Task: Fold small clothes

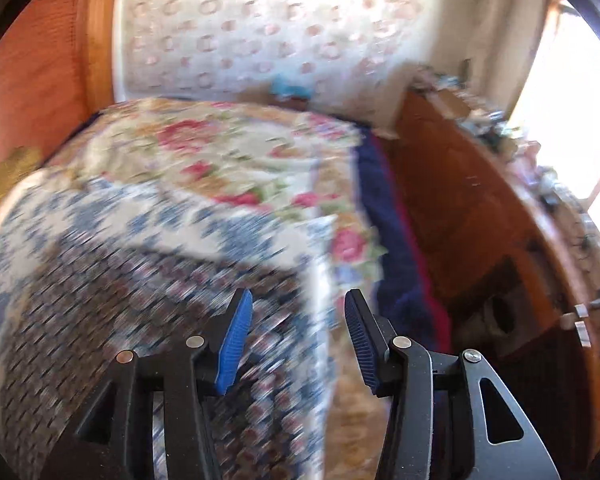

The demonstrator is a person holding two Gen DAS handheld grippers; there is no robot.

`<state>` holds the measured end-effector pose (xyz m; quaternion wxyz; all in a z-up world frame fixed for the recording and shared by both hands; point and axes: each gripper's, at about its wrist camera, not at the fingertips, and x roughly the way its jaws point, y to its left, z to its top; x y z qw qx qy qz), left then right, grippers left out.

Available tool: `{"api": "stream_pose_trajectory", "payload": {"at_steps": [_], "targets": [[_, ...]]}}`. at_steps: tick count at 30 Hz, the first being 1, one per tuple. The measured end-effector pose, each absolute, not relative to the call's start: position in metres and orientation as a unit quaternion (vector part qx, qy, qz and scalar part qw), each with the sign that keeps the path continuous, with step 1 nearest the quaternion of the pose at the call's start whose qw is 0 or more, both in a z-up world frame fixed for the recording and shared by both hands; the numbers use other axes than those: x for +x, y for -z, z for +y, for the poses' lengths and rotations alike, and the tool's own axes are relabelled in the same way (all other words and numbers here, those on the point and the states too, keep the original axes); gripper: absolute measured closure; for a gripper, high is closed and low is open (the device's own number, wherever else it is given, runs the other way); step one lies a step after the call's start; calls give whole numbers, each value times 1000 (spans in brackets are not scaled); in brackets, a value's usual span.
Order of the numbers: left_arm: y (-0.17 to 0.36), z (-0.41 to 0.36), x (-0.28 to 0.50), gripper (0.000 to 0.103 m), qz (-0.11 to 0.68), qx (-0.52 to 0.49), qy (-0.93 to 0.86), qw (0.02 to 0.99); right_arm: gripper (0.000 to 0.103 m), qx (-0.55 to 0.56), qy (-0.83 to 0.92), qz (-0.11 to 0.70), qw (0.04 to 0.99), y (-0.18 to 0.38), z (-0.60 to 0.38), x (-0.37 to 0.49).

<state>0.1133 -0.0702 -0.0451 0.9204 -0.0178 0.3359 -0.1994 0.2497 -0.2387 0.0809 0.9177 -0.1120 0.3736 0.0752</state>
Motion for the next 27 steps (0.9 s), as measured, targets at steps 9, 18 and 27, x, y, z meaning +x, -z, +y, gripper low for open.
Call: {"api": "stream_pose_trajectory", "payload": {"at_steps": [9,18,27], "targets": [[59,-85,126,24,363,-9,208,908,64,-67,-114,439,889,-35,-241,279],[65,-88,129,24,374,-3,206,904,99,-71,-15,369,927,-44,-259,320],[63,-102,127,24,375,13,217,901,54,-66,-55,383,920,-54,-271,287]]}}
